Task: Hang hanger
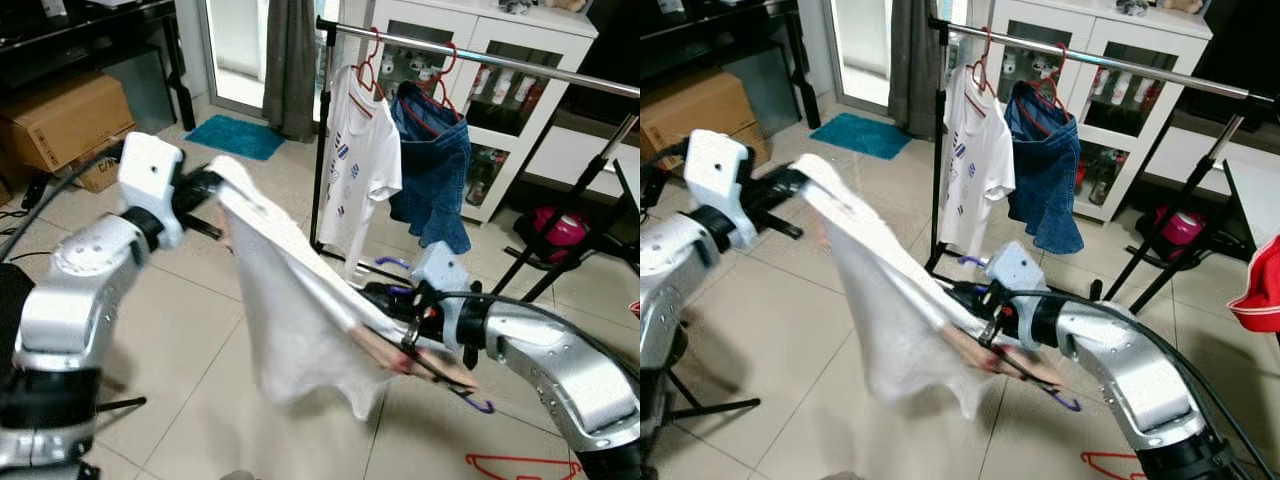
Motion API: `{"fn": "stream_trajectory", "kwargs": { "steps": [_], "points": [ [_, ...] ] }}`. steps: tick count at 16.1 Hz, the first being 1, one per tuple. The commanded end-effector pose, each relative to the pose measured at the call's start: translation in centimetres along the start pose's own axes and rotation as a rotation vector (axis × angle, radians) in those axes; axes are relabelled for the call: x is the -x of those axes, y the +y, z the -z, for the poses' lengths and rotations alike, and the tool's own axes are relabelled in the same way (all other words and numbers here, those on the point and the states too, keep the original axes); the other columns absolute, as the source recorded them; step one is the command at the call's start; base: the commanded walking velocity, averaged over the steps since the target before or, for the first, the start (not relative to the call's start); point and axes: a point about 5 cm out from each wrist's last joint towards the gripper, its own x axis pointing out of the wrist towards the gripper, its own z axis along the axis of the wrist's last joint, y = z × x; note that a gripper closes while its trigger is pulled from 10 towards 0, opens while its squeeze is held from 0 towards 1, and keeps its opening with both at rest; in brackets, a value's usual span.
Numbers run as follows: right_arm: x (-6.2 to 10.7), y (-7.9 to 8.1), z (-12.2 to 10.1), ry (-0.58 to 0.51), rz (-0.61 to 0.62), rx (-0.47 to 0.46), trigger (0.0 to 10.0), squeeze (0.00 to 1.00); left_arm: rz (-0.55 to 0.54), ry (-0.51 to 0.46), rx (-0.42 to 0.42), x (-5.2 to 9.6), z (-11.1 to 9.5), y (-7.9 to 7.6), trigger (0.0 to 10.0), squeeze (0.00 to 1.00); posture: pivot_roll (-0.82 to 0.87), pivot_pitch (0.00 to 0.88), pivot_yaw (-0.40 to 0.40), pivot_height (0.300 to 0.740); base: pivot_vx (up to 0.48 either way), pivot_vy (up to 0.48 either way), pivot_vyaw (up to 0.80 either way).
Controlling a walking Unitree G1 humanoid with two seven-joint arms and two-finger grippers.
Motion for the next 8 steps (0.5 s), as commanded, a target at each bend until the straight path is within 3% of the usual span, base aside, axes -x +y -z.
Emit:
{"fn": "stream_trajectory", "kwargs": {
  "steps": [1,4,7,8],
  "points": [
    [0.9,-0.3,0.4,0.012,0.008,-0.025,0.0,0.0,-0.139,-0.033,-0.033,0.5,-0.9,2.5,0.0,0.0,-0.05,0.0,-0.043,0.74,0.0,0.0,0.0],
    [1.6,0.4,-0.7,-0.098,-0.069,-0.085,0.0,0.0,-0.271,0.032,-0.033,0.2,1.8,4.8,0.0,0.0,-0.06,0.0,-0.037,0.74,0.0,0.0,0.0],
    [1.8,0.6,-0.5,-0.096,-0.079,-0.104,0.0,0.0,-0.33,0.065,-0.01,-0.1,3.6,5.5,0.0,0.0,-0.06,0.0,-0.036,0.74,0.0,0.0,0.0],
    [1.9,0.2,-0.6,-0.108,-0.033,-0.127,0.0,0.0,-0.306,0.061,0.0,-0.4,3.8,5.1,0.0,0.0,-0.06,0.0,-0.033,0.74,0.0,0.0,0.0]
  ]
}}
